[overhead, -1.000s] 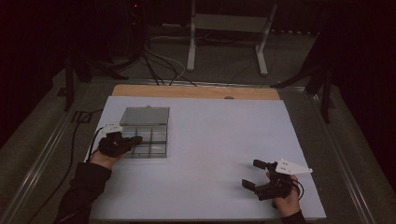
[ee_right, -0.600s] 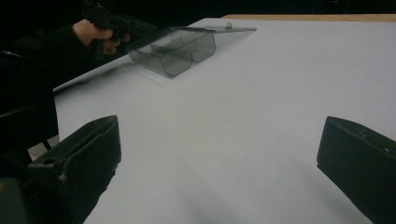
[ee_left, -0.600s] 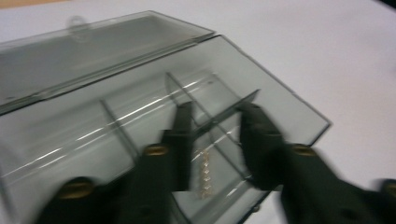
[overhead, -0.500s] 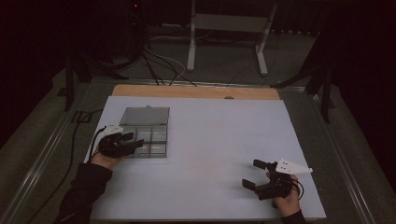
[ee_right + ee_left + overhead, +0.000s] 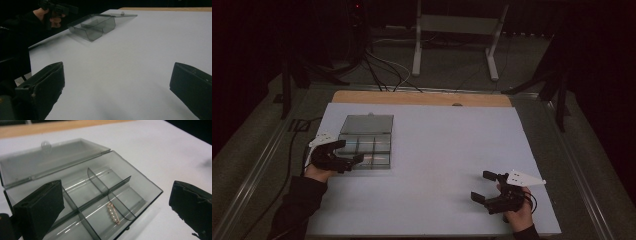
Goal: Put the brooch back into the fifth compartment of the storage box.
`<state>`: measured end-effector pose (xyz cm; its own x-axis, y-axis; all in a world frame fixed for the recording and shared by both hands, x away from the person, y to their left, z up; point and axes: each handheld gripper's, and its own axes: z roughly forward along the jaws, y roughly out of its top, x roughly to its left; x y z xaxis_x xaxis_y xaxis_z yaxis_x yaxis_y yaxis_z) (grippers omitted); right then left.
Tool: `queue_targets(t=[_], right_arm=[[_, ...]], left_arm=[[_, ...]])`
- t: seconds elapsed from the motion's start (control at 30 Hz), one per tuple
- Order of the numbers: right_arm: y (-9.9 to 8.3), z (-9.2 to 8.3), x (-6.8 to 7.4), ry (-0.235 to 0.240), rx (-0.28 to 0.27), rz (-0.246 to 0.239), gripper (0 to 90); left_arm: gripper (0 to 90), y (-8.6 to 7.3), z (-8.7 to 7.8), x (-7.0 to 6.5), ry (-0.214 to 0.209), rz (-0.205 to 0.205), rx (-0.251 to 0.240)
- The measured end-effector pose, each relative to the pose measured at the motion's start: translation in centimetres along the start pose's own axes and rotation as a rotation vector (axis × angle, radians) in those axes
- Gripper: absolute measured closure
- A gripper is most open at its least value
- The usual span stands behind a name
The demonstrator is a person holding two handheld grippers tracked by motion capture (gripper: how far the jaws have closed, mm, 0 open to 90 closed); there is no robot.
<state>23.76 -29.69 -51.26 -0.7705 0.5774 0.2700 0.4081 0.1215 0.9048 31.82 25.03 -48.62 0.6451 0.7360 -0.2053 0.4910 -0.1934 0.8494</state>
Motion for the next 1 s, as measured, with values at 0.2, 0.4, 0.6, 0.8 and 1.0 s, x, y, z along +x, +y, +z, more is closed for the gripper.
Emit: queue_targets(t=[0.2,0.4,0.6,0.8,1.0], right_arm=[[0.1,-0.1,0.0,0.011,-0.006,0.001,0.0],[0.1,-0.1,0.1,0.017,-0.006,-0.004,0.0],[0.0,-0.1,0.1,0.014,-0.003,-0.004,0.0],[-0.1,0.0,0.1,0.013,0.006,-0.002,0.0],[-0.1,0.2,0.0,0.013,0.014,0.0,0.0]], left_arm=[[1.0,-0.3,-1.1,-0.8,-0.047,0.027,-0.03],[1.0,-1.5,-1.5,-1.8,-0.069,0.049,-0.005],[1.0,-3.0,-1.3,-3.0,-0.14,0.064,0.02],[1.0,-4.5,-1.1,-4.2,-0.157,0.111,0.056],[1.1,-6.2,-1.0,-4.4,-0.094,0.099,0.051]])
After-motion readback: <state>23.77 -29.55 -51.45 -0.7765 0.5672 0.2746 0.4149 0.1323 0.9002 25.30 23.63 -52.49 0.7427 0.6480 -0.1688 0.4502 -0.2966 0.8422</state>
